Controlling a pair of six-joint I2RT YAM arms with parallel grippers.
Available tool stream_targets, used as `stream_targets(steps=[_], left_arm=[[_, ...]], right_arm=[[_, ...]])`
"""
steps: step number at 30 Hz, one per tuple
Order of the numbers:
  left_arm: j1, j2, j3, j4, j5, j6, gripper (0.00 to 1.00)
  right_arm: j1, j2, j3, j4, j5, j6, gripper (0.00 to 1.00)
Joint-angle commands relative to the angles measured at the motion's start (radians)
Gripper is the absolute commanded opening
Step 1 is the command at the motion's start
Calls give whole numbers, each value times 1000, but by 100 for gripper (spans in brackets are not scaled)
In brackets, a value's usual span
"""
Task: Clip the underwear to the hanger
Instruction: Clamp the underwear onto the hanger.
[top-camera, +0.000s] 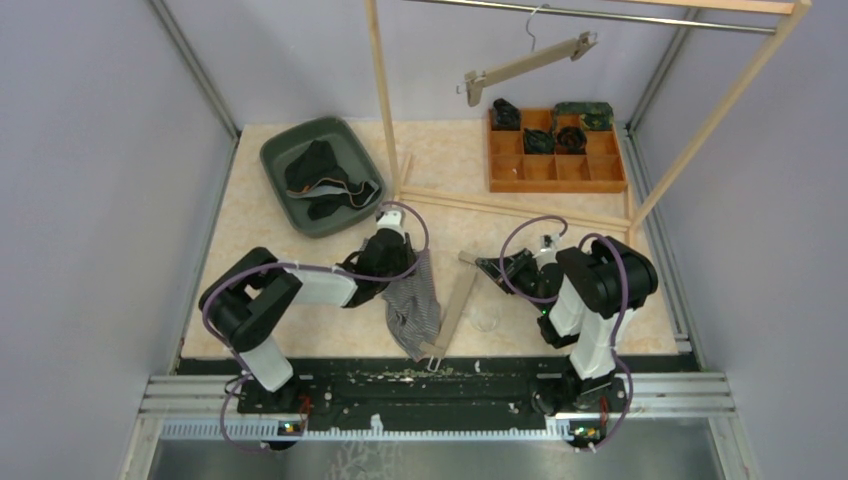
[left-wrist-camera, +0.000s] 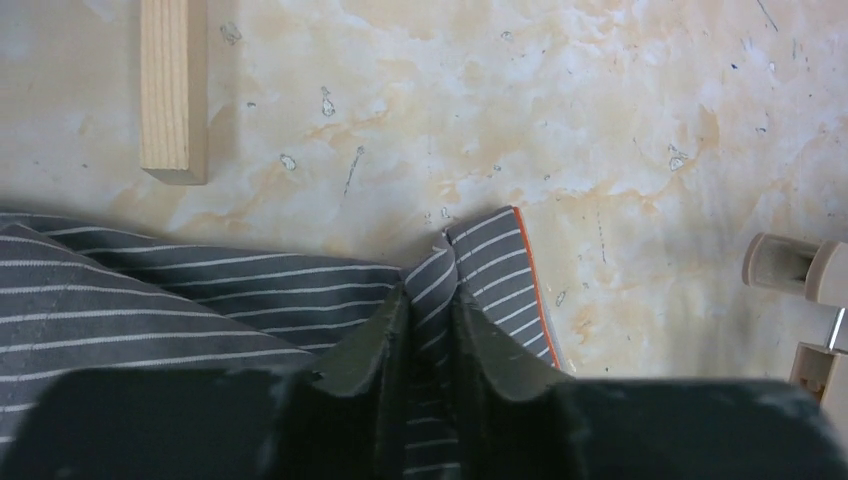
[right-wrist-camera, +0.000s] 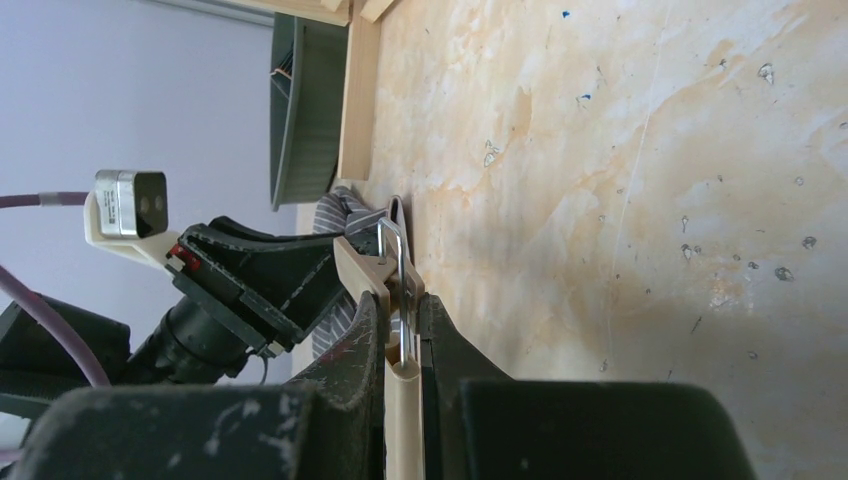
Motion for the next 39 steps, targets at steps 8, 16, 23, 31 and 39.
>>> stream_targets(steps=[8,16,23,31,39], left_arm=[[15,28,18,72,89,-3,0],[15,-43,81,66,134,28,0],[15,-36,118,72,192,30,0],[15,-29,145,71,219,35,0],[15,-28,156,73,238,33,0]], right_arm=[[-11,-5,10,202,-25,-45,0],[-12,3,30,201,-50,-50,0],[-11,9,38,202,-56,-58,0],[-12,19,47,202,-62,-71,0],[-11,39,56,202,-67,-73,0]])
